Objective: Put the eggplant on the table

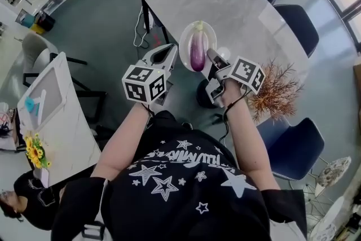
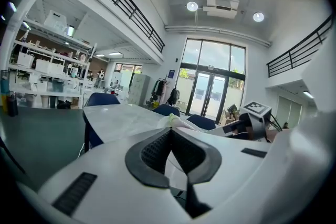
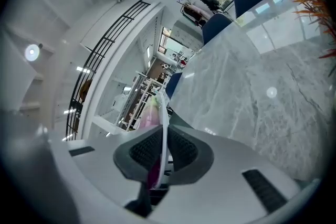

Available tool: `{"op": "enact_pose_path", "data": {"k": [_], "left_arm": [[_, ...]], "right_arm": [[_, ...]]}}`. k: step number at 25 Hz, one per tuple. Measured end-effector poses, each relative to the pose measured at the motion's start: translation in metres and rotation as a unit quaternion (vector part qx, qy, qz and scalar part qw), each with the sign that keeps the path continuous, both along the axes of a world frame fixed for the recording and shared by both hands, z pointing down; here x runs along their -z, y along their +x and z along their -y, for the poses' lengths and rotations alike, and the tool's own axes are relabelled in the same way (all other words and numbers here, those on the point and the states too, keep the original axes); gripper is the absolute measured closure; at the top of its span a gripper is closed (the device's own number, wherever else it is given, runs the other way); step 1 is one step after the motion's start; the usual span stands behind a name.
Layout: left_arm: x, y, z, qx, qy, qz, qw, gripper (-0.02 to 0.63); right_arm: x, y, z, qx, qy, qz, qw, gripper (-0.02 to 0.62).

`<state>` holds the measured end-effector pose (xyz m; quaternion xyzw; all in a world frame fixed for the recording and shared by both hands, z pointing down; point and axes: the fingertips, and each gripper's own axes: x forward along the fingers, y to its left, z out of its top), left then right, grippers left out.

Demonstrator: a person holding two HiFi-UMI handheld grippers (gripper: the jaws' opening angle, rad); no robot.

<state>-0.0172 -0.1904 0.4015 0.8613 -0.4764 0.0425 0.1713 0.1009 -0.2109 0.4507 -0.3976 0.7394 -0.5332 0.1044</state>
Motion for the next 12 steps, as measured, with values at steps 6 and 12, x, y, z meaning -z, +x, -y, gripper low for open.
{"op": "enact_pose_path", "data": {"k": [6,12], "left_arm": [[0.0,0.007,0.033,-0.006,0.001,0.006,1.0,0.598],[-0.013,0.013,0.079,-0.028,-0.004,0.002,0.9996,0.598]], "right_arm": [[-0.003,0.009,0.026,-0.009,-0.004,0.007,1.0,0.571],[-0.015,0.009,0.058,-0.027,-0.009,0.006,1.0,0.571]]}}
